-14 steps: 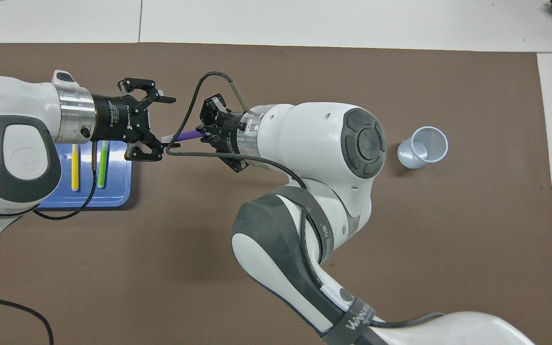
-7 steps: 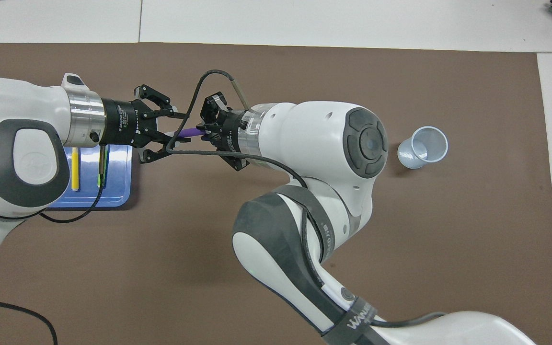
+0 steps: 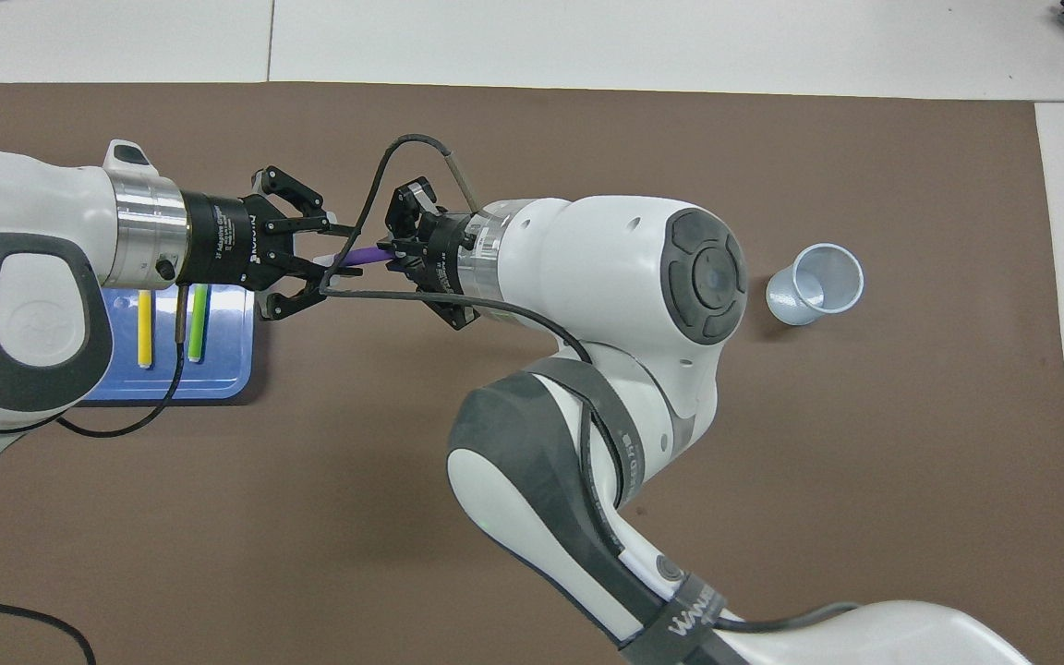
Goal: Right arm passes pens to left for tray arrangement
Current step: 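Close the left gripper on the purple pen and open the right gripper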
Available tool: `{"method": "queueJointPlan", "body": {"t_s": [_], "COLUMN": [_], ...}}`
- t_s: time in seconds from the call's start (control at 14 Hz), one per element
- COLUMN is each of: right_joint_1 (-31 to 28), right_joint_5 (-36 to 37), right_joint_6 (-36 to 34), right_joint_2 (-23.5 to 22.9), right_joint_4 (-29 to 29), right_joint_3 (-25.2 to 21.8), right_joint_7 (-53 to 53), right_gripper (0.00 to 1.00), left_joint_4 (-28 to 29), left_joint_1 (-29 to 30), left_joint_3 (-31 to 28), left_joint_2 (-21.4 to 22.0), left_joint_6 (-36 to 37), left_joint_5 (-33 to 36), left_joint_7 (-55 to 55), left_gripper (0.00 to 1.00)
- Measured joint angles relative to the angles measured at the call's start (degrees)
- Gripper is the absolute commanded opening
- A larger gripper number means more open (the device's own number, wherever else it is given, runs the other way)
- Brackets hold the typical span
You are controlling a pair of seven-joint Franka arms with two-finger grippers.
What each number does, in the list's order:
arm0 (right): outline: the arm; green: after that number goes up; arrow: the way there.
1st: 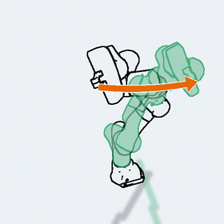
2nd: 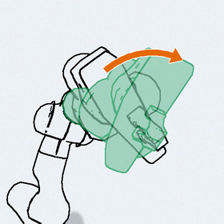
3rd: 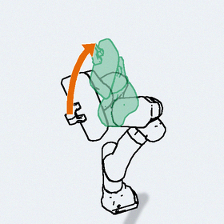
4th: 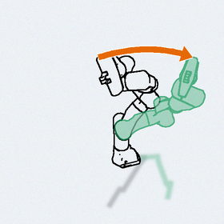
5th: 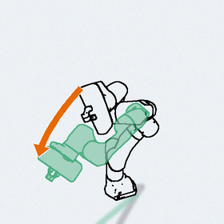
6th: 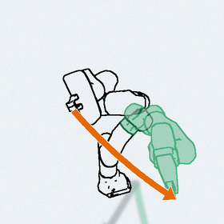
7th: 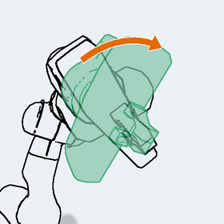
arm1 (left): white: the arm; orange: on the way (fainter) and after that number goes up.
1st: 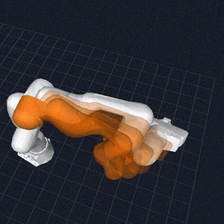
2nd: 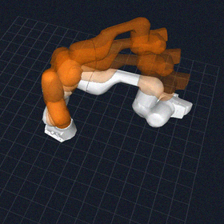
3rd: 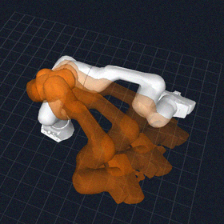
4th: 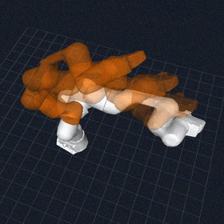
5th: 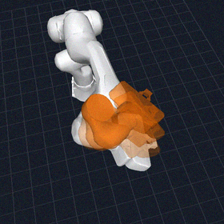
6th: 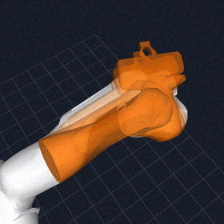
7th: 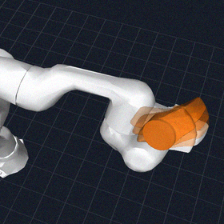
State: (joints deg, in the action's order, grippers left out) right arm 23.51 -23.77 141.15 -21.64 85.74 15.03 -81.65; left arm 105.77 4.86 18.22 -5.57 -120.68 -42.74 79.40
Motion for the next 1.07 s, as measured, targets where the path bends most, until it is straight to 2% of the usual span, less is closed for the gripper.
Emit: {"method": "queueJointPlan", "body": {"t_s": [0.14,0.36,0.43,0.57,1.07], "right_joint_1": [0.0,0.0,0.0,0.0,0.0], "right_joint_5": [0.0,0.0,0.0,0.0,0.0], "right_joint_6": [0.0,0.0,0.0,0.0,-0.4], "right_joint_2": [0.0,0.0,0.0,0.0,0.0], "right_joint_4": [0.0,0.0,0.0,0.0,0.0], "right_joint_3": [0.0,0.0,0.0,0.0,0.0], "right_joint_7": [0.0,0.0,0.0,0.0,0.0], "right_gripper": [0.00,0.00,0.00,0.00,0.00], "left_joint_4": [0.2,1.2,1.8,2.8,3.1], "left_joint_1": [0.0,0.0,0.0,0.0,0.0], "left_joint_3": [0.0,-0.1,-0.1,-0.1,-0.1], "left_joint_2": [0.3,0.6,0.7,1.0,1.2], "left_joint_6": [0.1,0.0,-0.2,-1.2,-1.9], "left_joint_5": [0.0,0.0,0.0,0.0,0.0], "left_joint_7": [0.0,-0.6,-1.1,-1.8,-1.9], "left_gripper": [0.34,0.40,0.37,0.00,0.00]}}
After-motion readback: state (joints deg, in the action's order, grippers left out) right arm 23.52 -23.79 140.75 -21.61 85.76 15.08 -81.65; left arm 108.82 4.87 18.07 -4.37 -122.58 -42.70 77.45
